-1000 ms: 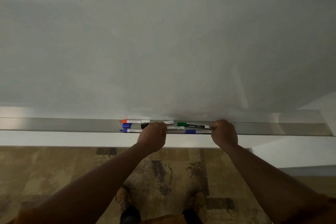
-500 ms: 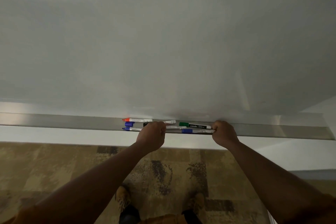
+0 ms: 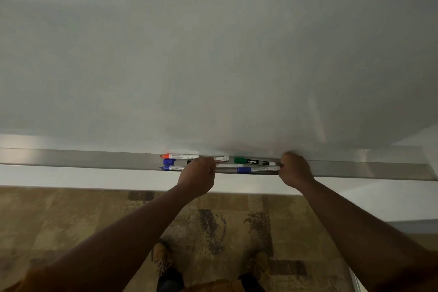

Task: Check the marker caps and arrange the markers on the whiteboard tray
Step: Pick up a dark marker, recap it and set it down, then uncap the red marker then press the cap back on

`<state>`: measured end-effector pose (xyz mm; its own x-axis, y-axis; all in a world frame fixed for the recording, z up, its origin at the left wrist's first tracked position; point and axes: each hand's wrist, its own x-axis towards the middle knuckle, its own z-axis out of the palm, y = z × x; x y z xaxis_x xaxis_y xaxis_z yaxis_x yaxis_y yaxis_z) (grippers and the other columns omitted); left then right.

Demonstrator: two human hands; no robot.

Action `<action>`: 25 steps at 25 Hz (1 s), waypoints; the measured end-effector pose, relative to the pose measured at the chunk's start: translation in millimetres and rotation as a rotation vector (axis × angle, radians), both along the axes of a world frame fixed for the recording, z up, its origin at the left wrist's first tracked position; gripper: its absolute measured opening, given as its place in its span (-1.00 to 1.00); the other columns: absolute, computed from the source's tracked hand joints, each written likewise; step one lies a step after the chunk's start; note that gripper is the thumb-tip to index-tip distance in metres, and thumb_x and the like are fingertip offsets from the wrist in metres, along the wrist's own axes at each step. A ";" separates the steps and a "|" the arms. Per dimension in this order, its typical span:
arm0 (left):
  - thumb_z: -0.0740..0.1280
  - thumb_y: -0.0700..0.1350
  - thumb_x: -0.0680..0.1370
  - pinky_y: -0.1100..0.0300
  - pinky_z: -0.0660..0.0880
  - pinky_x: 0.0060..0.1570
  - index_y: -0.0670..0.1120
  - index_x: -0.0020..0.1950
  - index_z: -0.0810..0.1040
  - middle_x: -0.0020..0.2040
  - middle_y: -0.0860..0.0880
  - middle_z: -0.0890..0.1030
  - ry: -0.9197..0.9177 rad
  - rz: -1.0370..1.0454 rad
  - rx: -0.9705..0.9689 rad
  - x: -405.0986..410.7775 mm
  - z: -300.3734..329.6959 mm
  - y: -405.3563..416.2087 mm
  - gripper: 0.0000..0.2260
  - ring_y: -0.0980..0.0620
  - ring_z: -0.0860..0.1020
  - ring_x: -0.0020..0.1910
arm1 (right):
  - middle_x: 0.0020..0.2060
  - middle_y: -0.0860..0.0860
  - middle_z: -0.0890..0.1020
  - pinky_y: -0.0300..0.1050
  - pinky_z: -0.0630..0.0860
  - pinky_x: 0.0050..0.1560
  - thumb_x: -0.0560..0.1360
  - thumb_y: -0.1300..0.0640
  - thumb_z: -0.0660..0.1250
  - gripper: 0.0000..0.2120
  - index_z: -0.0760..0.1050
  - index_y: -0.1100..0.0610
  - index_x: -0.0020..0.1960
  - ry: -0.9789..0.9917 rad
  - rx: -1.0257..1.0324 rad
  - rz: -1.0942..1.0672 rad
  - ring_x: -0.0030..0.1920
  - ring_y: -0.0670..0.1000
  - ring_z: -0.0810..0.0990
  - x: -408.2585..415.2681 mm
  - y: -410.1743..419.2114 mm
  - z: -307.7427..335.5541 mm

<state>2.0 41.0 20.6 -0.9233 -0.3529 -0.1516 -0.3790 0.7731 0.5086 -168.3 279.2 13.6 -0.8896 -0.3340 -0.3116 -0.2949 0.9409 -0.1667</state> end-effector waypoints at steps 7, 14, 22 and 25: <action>0.27 -0.32 0.46 0.11 0.41 -0.32 -0.10 -0.15 0.58 -0.20 -0.05 0.60 0.010 0.014 -0.251 16.5 -0.2 -33.6 -0.84 -0.07 0.53 -0.23 | -0.13 0.14 0.57 -0.05 0.46 -0.42 0.31 0.33 0.45 -0.75 0.51 0.19 -0.05 0.367 -0.048 0.338 -0.22 0.19 0.55 35.3 -18.8 9.6; 0.33 -0.31 0.39 0.06 0.51 -0.17 -0.11 -0.20 0.65 -0.27 -0.08 0.67 -0.194 -0.196 -0.547 17.3 1.1 -77.4 -0.85 -0.15 0.61 -0.21 | -0.11 0.08 0.56 -0.04 0.52 -0.35 0.33 0.29 0.35 -0.83 0.54 0.16 -0.09 0.314 -0.380 0.579 -0.14 0.13 0.54 72.4 -98.0 25.3; 0.53 -0.22 0.14 0.19 0.48 -0.43 -0.05 -0.43 0.62 -0.43 -0.03 0.59 -0.235 -0.303 -0.626 14.5 -13.3 -88.6 -0.87 -0.08 0.58 -0.44 | -0.11 0.05 0.55 -0.05 0.51 -0.34 0.34 0.31 0.29 -0.82 0.54 0.15 -0.09 0.279 -0.465 0.574 -0.15 0.11 0.52 82.5 -127.5 20.9; 0.49 -0.22 0.23 0.21 0.47 -0.41 -0.06 -0.36 0.64 -0.39 -0.02 0.62 -0.278 -0.311 -0.636 12.5 -15.9 -87.3 -0.92 -0.07 0.61 -0.41 | -0.11 0.05 0.56 -0.04 0.52 -0.33 0.35 0.32 0.30 -0.81 0.56 0.16 -0.07 0.259 -0.473 0.562 -0.15 0.11 0.53 85.5 -127.8 22.3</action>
